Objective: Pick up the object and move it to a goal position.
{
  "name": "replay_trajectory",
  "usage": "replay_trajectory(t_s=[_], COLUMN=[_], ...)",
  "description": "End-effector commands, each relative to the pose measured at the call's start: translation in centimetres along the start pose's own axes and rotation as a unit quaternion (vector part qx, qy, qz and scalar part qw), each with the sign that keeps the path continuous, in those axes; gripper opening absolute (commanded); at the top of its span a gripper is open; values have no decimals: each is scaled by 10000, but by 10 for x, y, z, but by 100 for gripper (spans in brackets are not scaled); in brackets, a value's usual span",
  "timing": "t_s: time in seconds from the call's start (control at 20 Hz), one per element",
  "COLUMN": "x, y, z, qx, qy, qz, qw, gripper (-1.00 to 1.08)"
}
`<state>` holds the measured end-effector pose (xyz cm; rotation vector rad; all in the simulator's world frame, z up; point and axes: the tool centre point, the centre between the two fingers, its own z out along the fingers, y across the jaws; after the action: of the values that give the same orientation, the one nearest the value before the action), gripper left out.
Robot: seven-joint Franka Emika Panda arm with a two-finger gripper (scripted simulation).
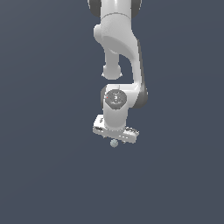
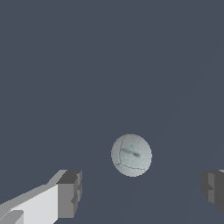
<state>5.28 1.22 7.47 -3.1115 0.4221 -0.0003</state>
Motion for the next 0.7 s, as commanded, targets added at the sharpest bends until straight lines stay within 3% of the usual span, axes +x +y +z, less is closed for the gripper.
replay_trajectory(t_s=[0.0, 0.3, 0.65], x=[1, 0, 0], y=[0, 0, 1], z=[3, 9, 42], qx=[-7, -6, -8], qy=[1, -4, -1], qz=[45, 30, 45], qw=[10000, 10000, 10000], gripper=[100, 100, 100])
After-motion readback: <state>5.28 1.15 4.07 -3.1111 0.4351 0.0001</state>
